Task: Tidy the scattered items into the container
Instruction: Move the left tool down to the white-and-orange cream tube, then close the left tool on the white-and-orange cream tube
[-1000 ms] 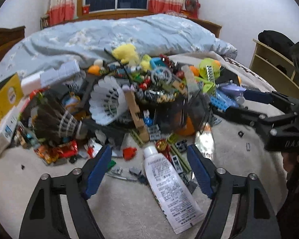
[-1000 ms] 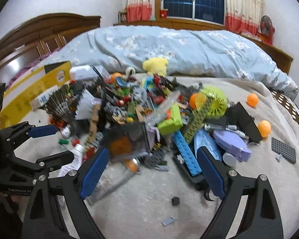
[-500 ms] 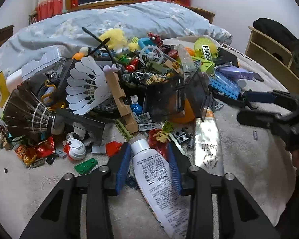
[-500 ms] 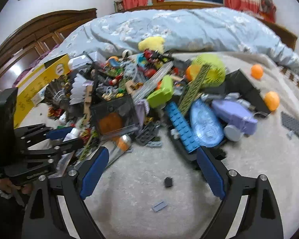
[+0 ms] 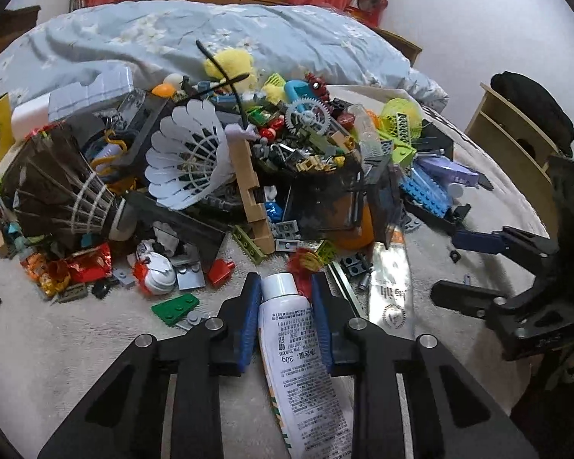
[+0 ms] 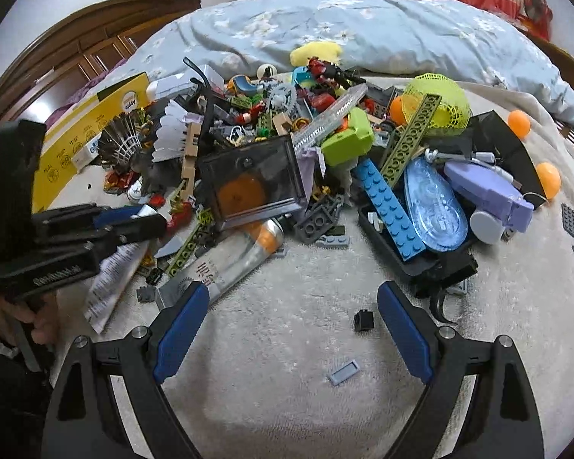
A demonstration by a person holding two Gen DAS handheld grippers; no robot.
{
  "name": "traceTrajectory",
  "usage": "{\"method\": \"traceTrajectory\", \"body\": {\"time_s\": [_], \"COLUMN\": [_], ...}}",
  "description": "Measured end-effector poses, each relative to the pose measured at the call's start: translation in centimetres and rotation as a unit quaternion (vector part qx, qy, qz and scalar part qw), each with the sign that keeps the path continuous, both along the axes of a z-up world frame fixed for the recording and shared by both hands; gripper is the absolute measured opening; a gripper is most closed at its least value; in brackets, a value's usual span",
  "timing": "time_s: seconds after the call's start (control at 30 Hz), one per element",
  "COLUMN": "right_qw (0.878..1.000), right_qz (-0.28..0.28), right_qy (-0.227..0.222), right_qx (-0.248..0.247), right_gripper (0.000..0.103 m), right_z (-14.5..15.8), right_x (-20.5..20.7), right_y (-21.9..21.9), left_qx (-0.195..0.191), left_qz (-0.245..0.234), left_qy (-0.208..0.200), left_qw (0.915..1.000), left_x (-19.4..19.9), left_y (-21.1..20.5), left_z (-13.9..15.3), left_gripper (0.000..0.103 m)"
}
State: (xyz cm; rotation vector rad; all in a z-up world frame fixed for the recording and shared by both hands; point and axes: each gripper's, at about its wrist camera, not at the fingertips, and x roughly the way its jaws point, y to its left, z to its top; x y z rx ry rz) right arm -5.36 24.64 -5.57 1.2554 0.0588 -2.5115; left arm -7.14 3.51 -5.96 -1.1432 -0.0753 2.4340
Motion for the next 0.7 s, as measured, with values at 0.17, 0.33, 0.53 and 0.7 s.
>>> {"method": "traceTrajectory", "body": {"time_s": [0.17, 0.33, 0.53, 0.7], "right_qw": [1.000, 0.999, 0.999, 0.999], "right_qz": [0.012, 0.040, 0.041, 0.043], "right_qy": [0.004, 0.009, 0.011, 0.011], "right_qx": [-0.002, -0.011, 0.014, 0.018], "right_gripper": [0.091, 0.091, 0.091, 0.091], "right_z": [-0.4, -0.8, -1.3, -1.5], "right_x": [0.1, 0.2, 0.2, -0.1], "right_y": [-1.1, -2.9, -3.6, -3.7], "left_qx": [-0.009, -0.081, -0.222, -0.206], "left_qz": [0.000, 0.026, 0.092, 0.060], "left_qy": [0.015, 0.079, 0.168, 0.142], "left_qw": [0.9999, 0.9932, 0.9560, 0.9664], "left_x": [0.5, 1.5, 2.0, 2.1], "left_y": [-0.2, 0.0, -0.5, -0.2], "left_z": [1.1, 2.5, 3.1, 1.9], "left_gripper": [0.028, 0.028, 0.028, 0.028]}}
